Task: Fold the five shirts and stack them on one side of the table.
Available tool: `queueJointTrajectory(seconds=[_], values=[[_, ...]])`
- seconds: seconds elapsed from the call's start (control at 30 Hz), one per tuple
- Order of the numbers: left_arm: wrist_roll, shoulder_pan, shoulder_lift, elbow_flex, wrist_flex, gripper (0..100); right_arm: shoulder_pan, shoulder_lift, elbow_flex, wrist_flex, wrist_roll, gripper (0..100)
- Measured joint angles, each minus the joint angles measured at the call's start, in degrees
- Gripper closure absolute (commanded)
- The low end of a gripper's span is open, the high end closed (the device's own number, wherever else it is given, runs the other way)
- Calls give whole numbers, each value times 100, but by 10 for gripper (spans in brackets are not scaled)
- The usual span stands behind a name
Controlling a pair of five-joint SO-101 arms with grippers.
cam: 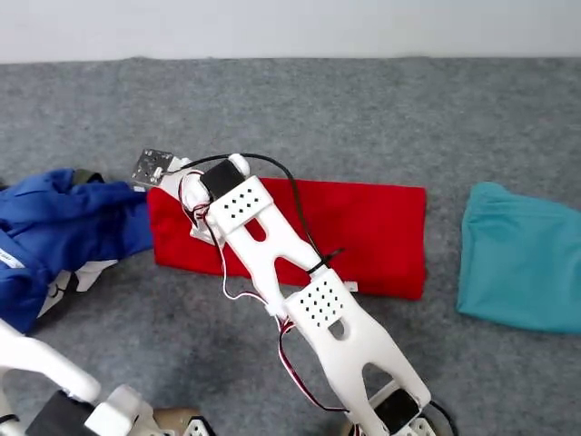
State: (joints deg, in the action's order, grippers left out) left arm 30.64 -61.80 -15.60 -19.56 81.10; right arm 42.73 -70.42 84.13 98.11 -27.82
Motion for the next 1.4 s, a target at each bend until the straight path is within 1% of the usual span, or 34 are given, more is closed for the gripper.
queueJointTrajectory(seconds=[0.23, 0.5, 0.63, 0.77, 0.83, 0.97, 1.03, 1.2, 1.4], values=[[0, 0, 0, 0, 0, 986, -273, 9, 0, 185, -123, 988], [0, 0, 0, 0, 0, 986, -747, 475, 0, 211, -123, 988], [0, 0, 0, 0, 0, 986, -809, 457, 0, 211, -167, 988], [0, 0, 0, 0, 0, 986, -818, 105, 0, 114, -264, 981], [0, 0, 0, 0, 0, 986, -818, -44, 0, 0, -273, 948], [0, 0, 0, -114, 0, 986, -818, -220, 0, -18, -334, 829], [0, 0, 0, -176, 0, 986, -818, -220, 0, 18, -334, 795], [0, 0, 0, -229, -97, 986, -818, -26, 0, 229, -343, 835], [0, 0, 0, -229, -149, 986, -765, 870, 0, 229, -334, 956]])
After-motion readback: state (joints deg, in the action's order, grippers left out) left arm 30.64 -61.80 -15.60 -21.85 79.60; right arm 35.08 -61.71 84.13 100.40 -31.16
